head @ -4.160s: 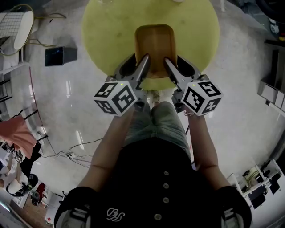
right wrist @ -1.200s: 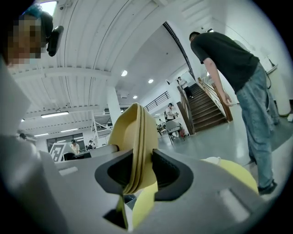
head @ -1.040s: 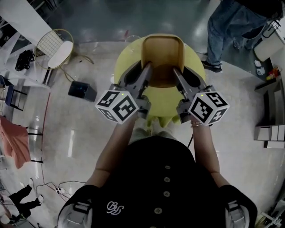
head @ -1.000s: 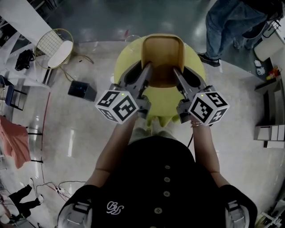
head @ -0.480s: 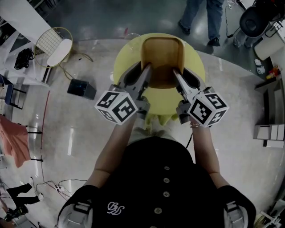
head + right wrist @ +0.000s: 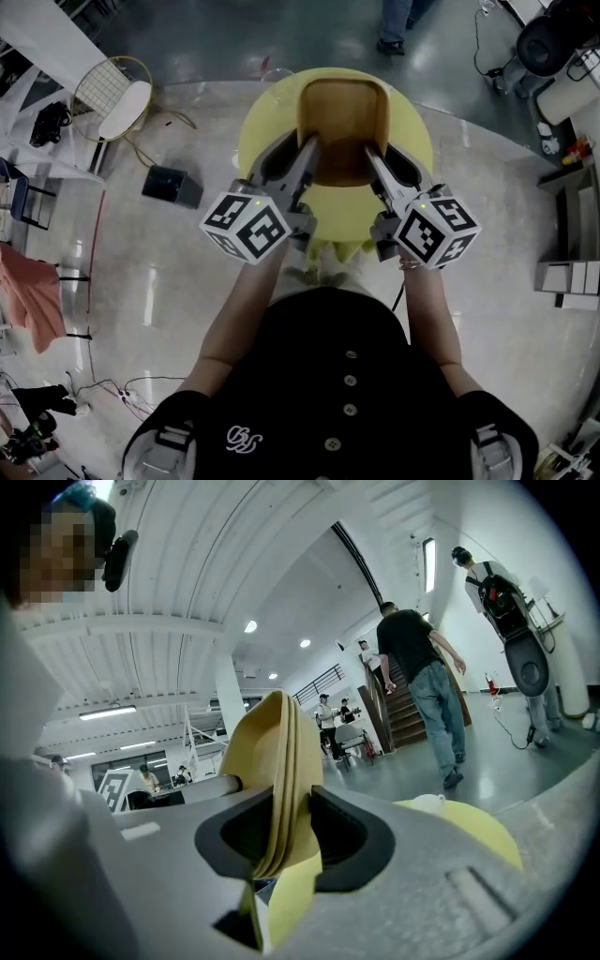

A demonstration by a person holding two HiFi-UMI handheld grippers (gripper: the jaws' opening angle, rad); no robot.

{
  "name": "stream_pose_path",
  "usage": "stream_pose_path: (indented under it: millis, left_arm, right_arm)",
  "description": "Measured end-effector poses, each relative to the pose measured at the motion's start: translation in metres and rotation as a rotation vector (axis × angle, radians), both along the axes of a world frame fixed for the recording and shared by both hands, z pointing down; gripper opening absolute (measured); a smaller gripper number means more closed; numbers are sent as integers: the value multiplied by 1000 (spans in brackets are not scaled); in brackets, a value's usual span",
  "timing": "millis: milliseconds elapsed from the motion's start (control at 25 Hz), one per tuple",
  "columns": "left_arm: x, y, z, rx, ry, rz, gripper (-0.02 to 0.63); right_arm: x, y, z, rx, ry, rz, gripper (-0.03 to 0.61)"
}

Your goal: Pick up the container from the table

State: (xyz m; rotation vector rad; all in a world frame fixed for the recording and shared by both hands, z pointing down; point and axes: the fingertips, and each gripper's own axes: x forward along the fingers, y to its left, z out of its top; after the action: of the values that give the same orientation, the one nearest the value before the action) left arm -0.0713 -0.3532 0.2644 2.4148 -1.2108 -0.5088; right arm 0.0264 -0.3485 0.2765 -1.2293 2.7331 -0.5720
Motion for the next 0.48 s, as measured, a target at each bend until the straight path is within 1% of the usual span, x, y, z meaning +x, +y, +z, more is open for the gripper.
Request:
stream_pose_path:
  millis: [480]
  left_arm:
    - [3,0,1,4,-7,13,113]
  right_arm:
    - [3,-1,2,4,2,27,91]
